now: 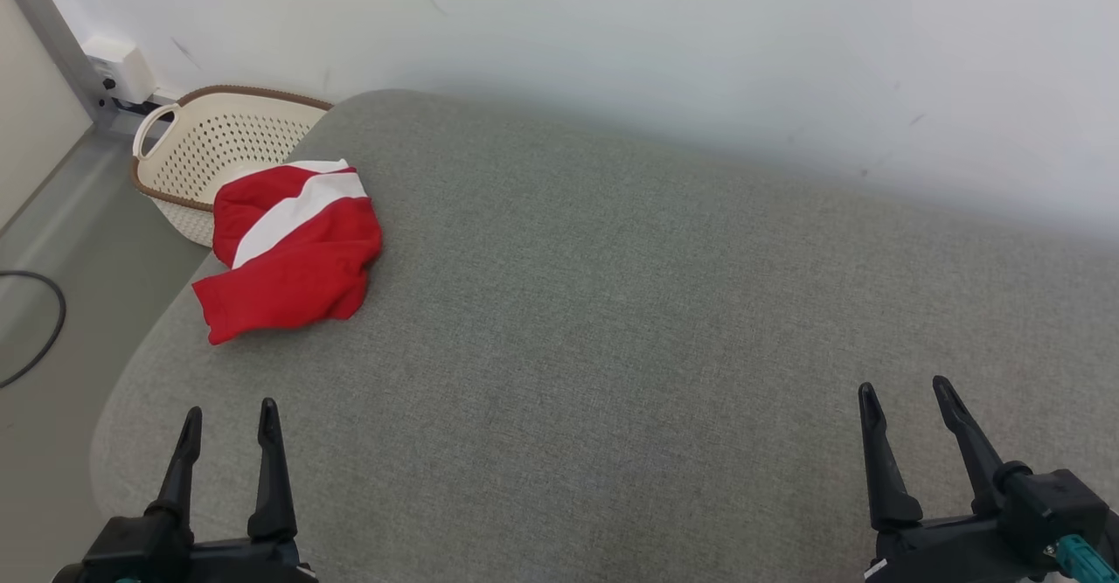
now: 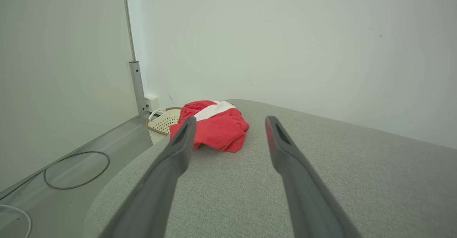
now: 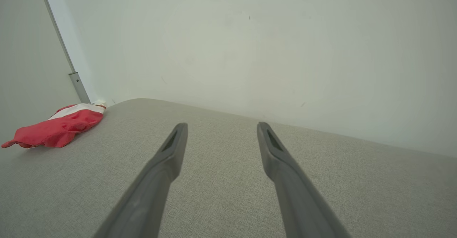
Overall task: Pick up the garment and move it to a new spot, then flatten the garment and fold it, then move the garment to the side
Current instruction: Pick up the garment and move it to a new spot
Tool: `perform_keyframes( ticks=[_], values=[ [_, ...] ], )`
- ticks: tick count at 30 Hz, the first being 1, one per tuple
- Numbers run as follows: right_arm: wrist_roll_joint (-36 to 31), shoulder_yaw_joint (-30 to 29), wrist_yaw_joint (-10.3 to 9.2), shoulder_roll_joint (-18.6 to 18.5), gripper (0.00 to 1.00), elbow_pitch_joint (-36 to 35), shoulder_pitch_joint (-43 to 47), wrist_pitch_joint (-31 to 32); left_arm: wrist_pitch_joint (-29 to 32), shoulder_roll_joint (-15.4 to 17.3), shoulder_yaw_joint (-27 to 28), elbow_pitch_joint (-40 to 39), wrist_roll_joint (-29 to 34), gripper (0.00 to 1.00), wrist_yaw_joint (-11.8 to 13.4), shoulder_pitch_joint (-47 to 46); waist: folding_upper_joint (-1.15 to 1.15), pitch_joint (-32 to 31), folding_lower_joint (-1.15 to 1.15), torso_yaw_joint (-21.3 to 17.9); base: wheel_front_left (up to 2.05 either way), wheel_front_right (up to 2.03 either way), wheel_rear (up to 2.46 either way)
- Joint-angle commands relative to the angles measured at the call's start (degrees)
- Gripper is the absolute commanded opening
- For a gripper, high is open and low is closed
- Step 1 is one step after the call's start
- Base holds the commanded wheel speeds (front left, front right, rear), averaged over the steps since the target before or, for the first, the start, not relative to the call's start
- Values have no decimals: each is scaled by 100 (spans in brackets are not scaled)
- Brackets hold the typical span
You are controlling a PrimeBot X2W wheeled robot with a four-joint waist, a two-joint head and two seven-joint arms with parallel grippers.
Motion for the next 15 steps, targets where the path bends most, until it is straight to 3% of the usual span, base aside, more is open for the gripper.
perform_keyframes(
  ticks=[1,15],
  values=[
    [40,9,-6,-14,100,2,-30,-31,-22,2,36,-3,16,100,-33,16,0,13,0,-6,0,0,0],
    [25,-73,-6,37,100,10,-68,-65,-22,24,276,-320,126,100,-78,-460,0,153,0,24,0,0,0]
  ],
)
